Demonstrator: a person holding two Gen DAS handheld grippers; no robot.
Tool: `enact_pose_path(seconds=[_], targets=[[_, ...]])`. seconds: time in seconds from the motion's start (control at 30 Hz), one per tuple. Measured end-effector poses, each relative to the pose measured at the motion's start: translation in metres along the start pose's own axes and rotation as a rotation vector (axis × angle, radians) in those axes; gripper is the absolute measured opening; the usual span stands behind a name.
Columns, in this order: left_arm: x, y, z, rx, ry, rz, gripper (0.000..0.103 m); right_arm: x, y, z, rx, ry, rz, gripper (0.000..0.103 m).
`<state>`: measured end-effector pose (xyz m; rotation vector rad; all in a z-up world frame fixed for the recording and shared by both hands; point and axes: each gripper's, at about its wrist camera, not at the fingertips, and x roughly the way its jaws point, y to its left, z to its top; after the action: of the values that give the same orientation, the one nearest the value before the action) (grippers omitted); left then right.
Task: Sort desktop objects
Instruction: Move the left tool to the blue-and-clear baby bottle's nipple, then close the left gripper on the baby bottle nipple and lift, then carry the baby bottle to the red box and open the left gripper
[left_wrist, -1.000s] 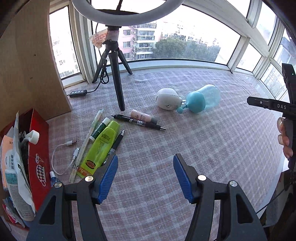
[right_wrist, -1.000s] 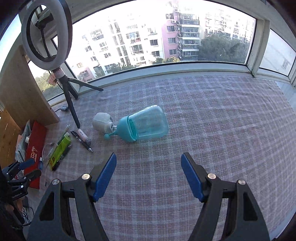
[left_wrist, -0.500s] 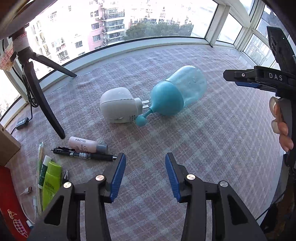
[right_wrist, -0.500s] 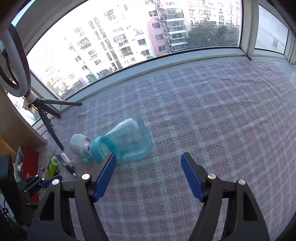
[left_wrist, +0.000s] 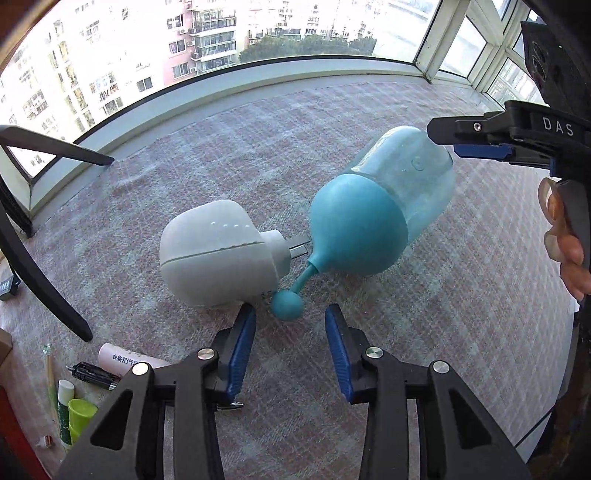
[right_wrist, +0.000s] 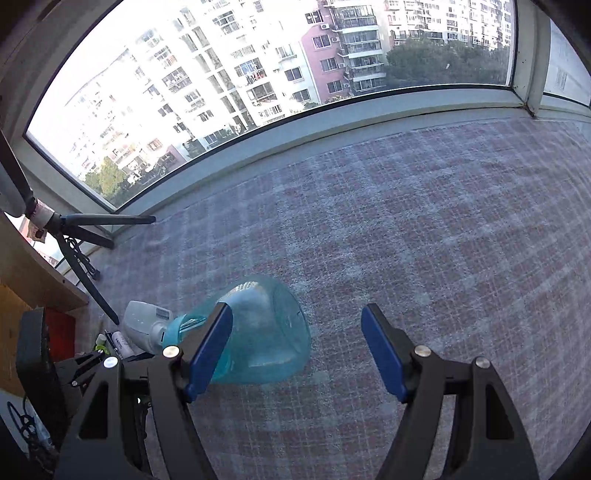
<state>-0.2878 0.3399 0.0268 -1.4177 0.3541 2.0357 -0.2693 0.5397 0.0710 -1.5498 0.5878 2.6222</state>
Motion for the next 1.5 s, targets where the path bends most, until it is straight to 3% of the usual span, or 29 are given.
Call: enact_pose_path(seconds=[0.3, 0.5, 0.67, 0.7, 0.83, 0.9, 1.03, 1.5], targets=[[0.012, -0.013, 0.007, 0.043, 0.01, -0.017, 0.036, 0.005, 0.007, 0.011, -0.03, 0.049, 0.04, 0.071], [0.013, -0.019, 0.005, 0.068, 0.021, -0.051, 0.025, 0.013, 0.01, 0.005, -0.042, 0.095, 0.066, 0.071], [0.015, -0.029, 0.009, 0.115, 0.033, -0.063, 0.024, 0.021, 0.011, 0.001, -0.028, 0.141, 0.12, 0.071], [0.015, -0.032, 0.009, 0.121, 0.036, -0.066, 0.016, 0.022, 0.011, 0.0, -0.028, 0.144, 0.124, 0.071], [0.016, -0.039, 0.007, 0.131, 0.043, -0.075, 0.016, 0.018, 0.013, -0.003, -0.03, 0.139, 0.117, 0.069], [0.014, -0.041, 0.005, 0.129, 0.046, -0.078, 0.016, 0.016, 0.014, -0.003, -0.031, 0.133, 0.114, 0.064], [0.005, -0.039, -0.001, 0.104, 0.042, -0.091, 0.016, 0.013, 0.015, -0.006, -0.028, 0.131, 0.117, 0.056], [-0.058, -0.04, -0.045, 0.072, -0.012, -0.08, 0.015, -0.02, 0.042, -0.029, -0.028, 0.133, 0.163, 0.056]])
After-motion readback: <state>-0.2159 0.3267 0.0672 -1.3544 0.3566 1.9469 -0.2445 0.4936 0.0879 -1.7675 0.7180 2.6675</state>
